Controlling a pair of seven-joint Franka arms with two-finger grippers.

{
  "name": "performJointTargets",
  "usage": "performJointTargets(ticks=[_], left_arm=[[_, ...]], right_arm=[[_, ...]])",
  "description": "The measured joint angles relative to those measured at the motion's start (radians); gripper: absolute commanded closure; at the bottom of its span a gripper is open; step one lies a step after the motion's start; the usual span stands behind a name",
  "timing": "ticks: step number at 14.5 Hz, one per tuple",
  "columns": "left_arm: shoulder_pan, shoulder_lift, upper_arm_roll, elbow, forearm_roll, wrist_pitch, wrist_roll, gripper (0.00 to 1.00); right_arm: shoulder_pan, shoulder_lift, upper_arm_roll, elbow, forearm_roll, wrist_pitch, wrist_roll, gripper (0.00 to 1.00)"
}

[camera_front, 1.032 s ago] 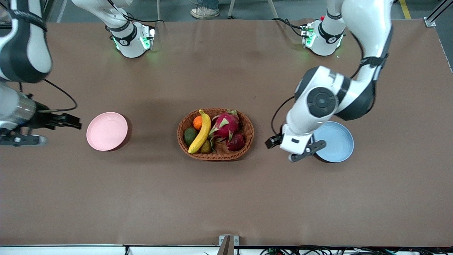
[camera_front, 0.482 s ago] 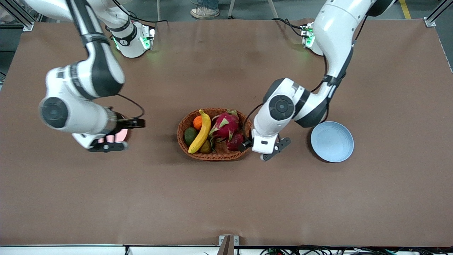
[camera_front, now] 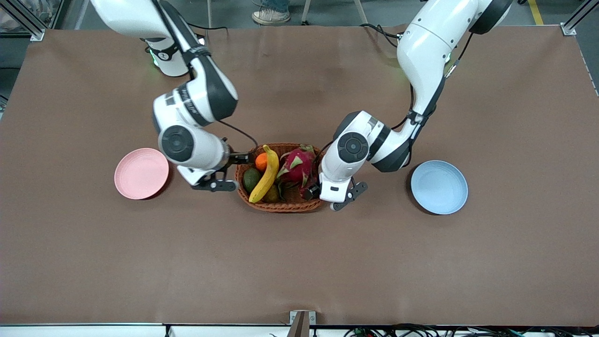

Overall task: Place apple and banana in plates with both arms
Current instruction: 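Reach the left gripper to the red apple while the right gripper reaches the banana, then grasp the apple with the left gripper while the right gripper grasps the banana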

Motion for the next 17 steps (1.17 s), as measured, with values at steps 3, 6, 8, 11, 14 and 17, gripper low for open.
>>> performJointTargets(ticks=[3, 6, 8, 11, 14, 17], left_arm=[[-0.006, 0.011, -0.001, 0.001, -0.009, 0.023, -0.029, 0.0], [-0.022, 0.023, -0.002, 0.001, -0.013, 0.045, -0.063, 0.0], [-0.033, 0.032, -0.002, 0.001, -0.016, 0.05, -0.065, 0.0], [-0.039, 0.044, -0.002, 0.001, -0.016, 0.052, -0.065, 0.01], [-0.039, 0.055, -0.001, 0.001, -0.016, 0.066, -0.065, 0.52], [-0.045, 0.058, -0.003, 0.009, -0.017, 0.068, -0.065, 0.77]], right_arm=[[0.035, 0.035, 0.0, 0.0, 0.078, 0.009, 0.01, 0.26], [0.037, 0.049, -0.001, 0.0, 0.126, 0.028, 0.01, 0.33], [0.043, 0.049, -0.001, 0.001, 0.131, 0.027, 0.01, 0.37], [0.056, 0.05, -0.001, -0.002, 0.131, 0.022, 0.012, 0.41], [0.061, 0.051, -0.001, -0.015, 0.131, 0.021, 0.014, 0.42], [0.065, 0.051, -0.001, -0.016, 0.131, 0.02, 0.029, 0.43]])
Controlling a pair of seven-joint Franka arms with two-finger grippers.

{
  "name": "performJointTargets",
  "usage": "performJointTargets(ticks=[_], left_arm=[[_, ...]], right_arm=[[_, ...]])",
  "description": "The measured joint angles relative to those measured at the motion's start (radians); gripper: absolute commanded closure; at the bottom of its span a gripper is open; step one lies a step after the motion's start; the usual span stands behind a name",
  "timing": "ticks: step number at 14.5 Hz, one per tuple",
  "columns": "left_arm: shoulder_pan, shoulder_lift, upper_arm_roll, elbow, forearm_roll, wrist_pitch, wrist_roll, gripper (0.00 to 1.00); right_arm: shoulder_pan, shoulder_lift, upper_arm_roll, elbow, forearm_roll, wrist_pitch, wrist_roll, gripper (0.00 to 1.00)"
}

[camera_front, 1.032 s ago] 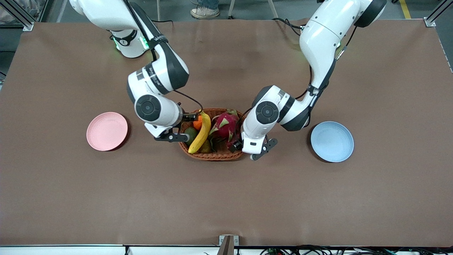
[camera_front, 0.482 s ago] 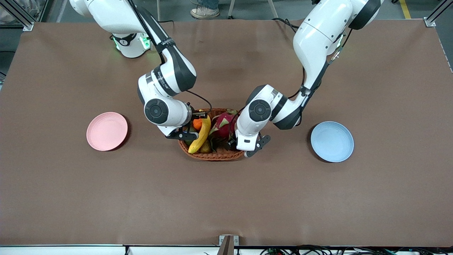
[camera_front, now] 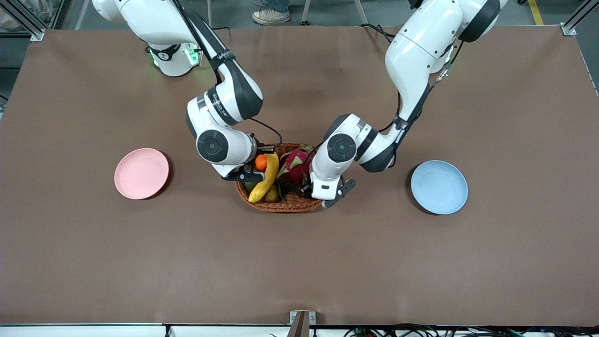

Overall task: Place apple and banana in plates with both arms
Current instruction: 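Grasp the apple with the left gripper while the right gripper grasps the banana, then carry the apple over the blue plate with the left gripper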

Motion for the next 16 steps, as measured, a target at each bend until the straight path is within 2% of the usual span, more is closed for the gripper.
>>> performJointTargets(ticks=[1, 4, 9, 13, 16], left_arm=[[-0.001, 0.0, 0.0, 0.005, 0.0, 0.0, 0.0, 0.82], [0.001, -0.018, 0.007, 0.025, 0.0, -0.042, 0.0, 0.83], [0.046, -0.182, 0.02, 0.044, 0.0, -0.268, 0.009, 0.83], [0.166, -0.292, 0.027, 0.031, 0.028, -0.497, 0.153, 0.82], [0.274, -0.324, 0.028, -0.022, 0.104, -0.558, 0.277, 0.82]], right_arm=[[0.002, 0.0, 0.0, 0.0, 0.001, 0.0, 0.004, 0.43], [0.006, 0.0, 0.0, 0.0, 0.017, 0.003, 0.011, 0.45], [0.007, -0.002, -0.001, 0.002, 0.036, 0.005, 0.049, 0.45], [0.007, -0.001, -0.001, 0.001, 0.048, 0.006, 0.051, 0.51], [0.007, -0.001, -0.001, 0.001, 0.058, 0.006, 0.051, 0.52]])
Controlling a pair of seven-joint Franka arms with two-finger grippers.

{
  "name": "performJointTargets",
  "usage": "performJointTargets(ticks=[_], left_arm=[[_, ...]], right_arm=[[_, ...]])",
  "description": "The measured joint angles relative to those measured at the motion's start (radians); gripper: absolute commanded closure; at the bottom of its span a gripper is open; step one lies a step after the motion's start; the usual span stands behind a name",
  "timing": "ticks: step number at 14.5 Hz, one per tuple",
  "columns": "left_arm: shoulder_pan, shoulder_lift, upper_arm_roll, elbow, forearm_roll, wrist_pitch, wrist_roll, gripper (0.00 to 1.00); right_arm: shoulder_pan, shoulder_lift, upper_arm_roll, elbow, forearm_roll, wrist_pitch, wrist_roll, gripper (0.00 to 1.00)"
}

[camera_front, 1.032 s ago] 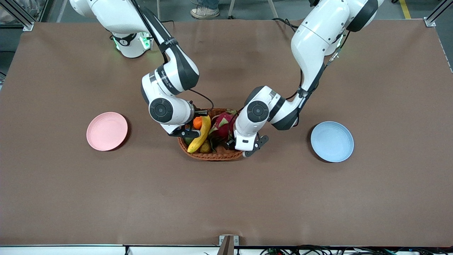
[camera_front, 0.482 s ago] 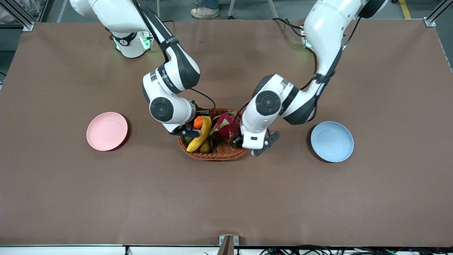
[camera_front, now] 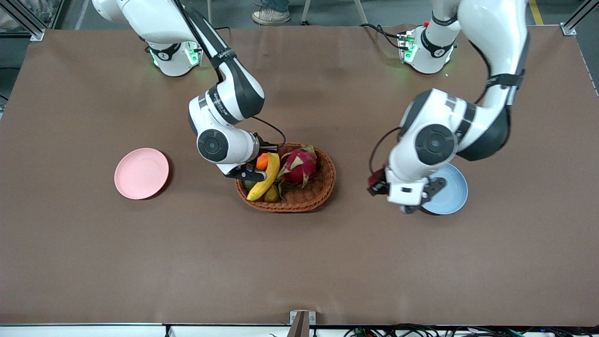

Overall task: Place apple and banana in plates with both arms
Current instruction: 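Carry the apple over the blue plate with the left gripper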

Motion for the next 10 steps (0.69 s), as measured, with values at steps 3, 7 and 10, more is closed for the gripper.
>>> performJointTargets(ticks=[3, 7, 10], left_arm=[[0.07, -0.001, 0.0, -0.071, 0.079, 0.0, 0.046, 0.82], [0.136, 0.0, -0.001, -0.181, 0.132, 0.064, 0.077, 0.81], [0.162, 0.0, -0.001, -0.265, 0.206, 0.128, 0.082, 0.8]], right_arm=[[0.004, 0.0, 0.0, -0.001, 0.001, 0.0, 0.0, 0.52], [0.004, 0.002, 0.0, -0.002, 0.001, 0.002, 0.0, 0.52], [0.004, 0.012, 0.0, -0.005, 0.001, 0.03, 0.0, 0.52]])
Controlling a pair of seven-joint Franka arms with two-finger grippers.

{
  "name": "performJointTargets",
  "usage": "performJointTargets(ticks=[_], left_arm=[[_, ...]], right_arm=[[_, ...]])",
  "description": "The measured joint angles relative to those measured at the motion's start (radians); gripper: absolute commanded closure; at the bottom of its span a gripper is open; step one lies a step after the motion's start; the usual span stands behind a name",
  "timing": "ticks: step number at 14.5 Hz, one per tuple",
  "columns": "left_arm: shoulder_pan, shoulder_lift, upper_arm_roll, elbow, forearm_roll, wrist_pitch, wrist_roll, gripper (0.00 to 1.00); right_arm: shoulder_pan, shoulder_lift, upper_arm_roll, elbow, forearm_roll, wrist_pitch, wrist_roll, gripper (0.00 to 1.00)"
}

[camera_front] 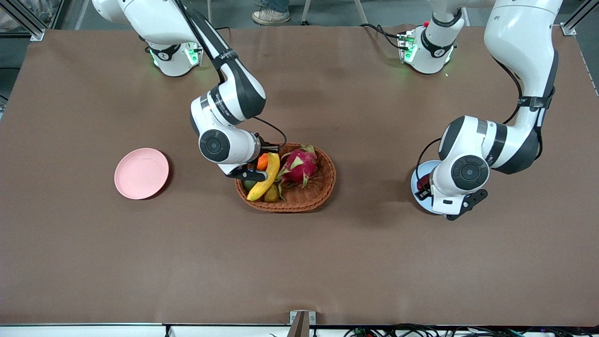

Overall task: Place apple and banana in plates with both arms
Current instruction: 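Carry the apple over the blue plate with the left gripper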

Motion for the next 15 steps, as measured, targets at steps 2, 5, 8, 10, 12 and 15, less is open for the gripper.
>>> performJointTargets(ticks=[2, 5, 8, 10, 12, 15], left_arm=[[0.023, 0.0, 0.0, -0.043, 0.029, 0.045, 0.001, 0.77], [0.076, 0.002, -0.001, -0.09, 0.032, 0.104, 0.041, 0.67], [0.108, 0.018, -0.001, -0.113, 0.032, 0.129, 0.056, 0.5], [0.11, 0.033, -0.002, -0.115, 0.032, 0.14, 0.056, 0.34], [0.11, 0.044, -0.005, -0.115, 0.032, 0.145, 0.056, 0.07], [0.114, 0.046, -0.005, -0.115, 0.032, 0.147, 0.056, 0.0]], right_arm=[[0.0, 0.01, -0.002, 0.0, 0.0, 0.014, 0.0, 0.53], [0.0, 0.016, -0.003, 0.0, 0.0, 0.018, 0.0, 0.54], [0.0, 0.016, -0.001, 0.0, 0.0, 0.014, 0.0, 0.53], [0.001, 0.016, -0.001, 0.0, 0.0, 0.01, 0.003, 0.52], [0.001, 0.016, -0.001, 0.0, 0.0, 0.011, 0.009, 0.5], [0.009, 0.016, 0.0, 0.005, 0.0, 0.03, 0.009, 0.5]])
